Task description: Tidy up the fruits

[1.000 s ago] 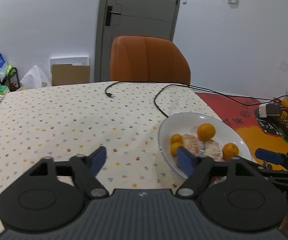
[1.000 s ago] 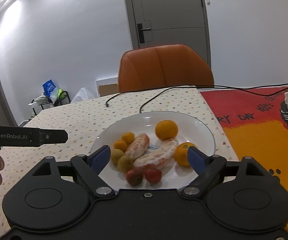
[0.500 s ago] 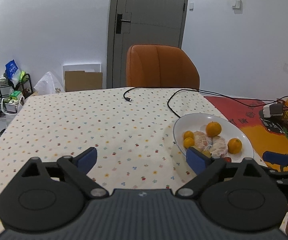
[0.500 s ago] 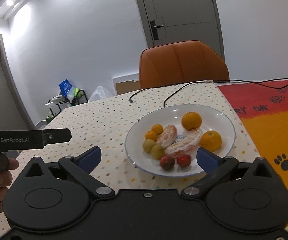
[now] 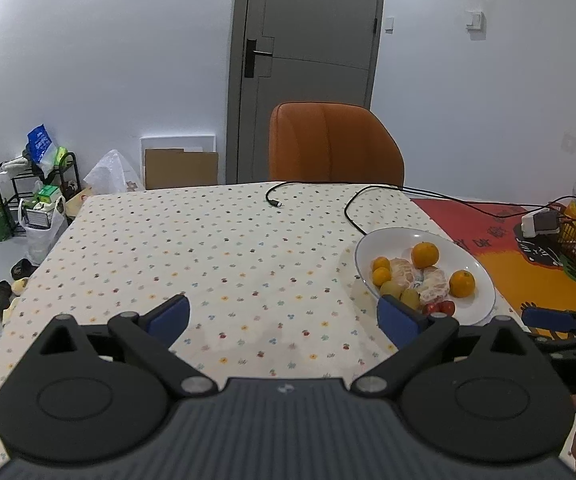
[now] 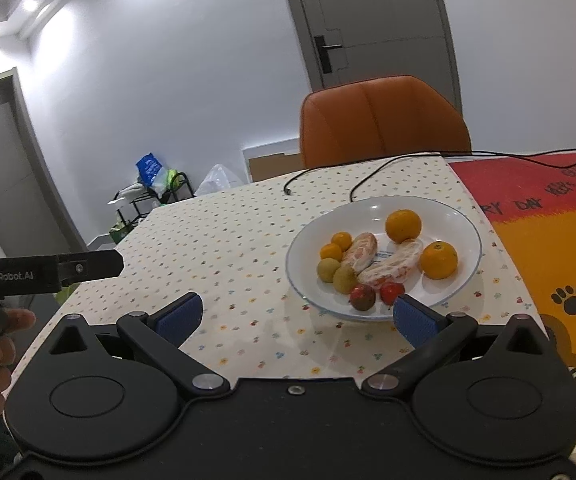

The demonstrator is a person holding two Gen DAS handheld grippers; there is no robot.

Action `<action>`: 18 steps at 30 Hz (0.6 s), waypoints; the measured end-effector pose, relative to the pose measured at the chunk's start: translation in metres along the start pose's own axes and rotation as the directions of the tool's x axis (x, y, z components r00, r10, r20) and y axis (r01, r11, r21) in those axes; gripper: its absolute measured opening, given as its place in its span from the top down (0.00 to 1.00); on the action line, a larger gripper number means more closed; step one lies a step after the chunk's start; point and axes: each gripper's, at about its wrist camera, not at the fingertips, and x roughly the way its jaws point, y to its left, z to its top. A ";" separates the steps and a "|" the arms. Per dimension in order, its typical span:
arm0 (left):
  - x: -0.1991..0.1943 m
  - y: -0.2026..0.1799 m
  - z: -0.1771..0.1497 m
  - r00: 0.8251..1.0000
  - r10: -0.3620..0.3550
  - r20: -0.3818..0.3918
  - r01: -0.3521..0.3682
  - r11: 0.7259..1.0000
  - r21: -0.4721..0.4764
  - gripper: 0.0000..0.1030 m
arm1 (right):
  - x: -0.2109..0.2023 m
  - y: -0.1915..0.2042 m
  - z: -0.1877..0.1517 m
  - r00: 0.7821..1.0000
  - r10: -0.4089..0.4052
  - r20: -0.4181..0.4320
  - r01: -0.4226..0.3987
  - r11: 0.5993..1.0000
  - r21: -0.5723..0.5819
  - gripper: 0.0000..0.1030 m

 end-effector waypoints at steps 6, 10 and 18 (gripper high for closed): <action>-0.013 0.006 -0.003 1.000 0.030 -0.009 -0.030 1.000 -0.005 0.01 | -0.012 0.007 -0.003 1.000 0.005 0.007 -0.005 1.000 -0.006 0.00; -0.031 0.010 -0.006 0.999 0.034 0.010 -0.034 0.999 0.001 0.00 | -0.020 0.012 -0.004 1.000 0.017 0.013 -0.017 1.000 0.003 0.00; -0.058 0.016 -0.018 0.999 0.042 0.018 -0.042 0.999 0.004 0.00 | -0.030 0.030 -0.006 0.999 0.044 -0.003 -0.044 0.999 -0.012 0.00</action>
